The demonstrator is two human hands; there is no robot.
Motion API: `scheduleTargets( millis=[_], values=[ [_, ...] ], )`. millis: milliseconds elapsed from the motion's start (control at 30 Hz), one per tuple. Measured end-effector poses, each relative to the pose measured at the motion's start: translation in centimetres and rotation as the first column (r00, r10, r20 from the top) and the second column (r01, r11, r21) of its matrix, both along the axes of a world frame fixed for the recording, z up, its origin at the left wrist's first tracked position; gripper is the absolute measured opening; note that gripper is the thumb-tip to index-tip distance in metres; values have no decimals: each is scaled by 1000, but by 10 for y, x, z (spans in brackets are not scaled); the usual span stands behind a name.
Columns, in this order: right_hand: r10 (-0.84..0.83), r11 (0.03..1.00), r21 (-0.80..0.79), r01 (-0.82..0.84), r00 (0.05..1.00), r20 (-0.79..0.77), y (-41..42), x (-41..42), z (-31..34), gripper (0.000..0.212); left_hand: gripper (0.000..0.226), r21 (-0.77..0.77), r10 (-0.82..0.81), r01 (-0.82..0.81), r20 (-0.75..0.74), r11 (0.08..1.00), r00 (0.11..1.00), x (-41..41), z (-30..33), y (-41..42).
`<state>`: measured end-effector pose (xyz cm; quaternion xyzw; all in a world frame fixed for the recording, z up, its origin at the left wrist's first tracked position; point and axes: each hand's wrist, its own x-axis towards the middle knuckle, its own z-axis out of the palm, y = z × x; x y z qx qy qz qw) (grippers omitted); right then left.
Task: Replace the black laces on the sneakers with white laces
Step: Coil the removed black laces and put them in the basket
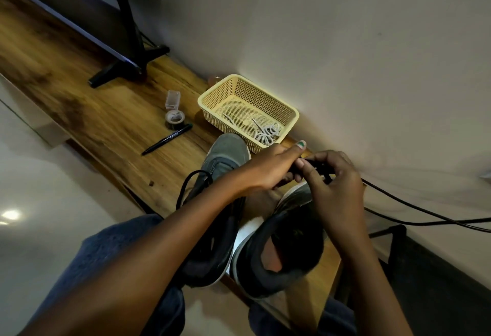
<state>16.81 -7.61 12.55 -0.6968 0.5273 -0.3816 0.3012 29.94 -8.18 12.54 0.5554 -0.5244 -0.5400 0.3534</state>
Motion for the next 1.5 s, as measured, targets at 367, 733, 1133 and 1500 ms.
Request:
scheduleTargets(
  millis=[367,733,1133,1500],
  values=[
    [100,960,230,-162,961,259,5,6,3,7,56,116,1,12,-112,993,994,-1,-2,-2],
    [132,955,227,-193,957,257,5,12,2,12,57,-233,179,-158,70,959,981,-9,-15,-4],
    [94,982,140,-126,972,215,6,12,-5,11,51,-167,223,-214,35,962,974,-12,-10,-3],
    [-11,975,214,-58,952,306,4,13,-4,13,51,-14,355,-362,-168,932,920,-20,-10,2]
  ],
)
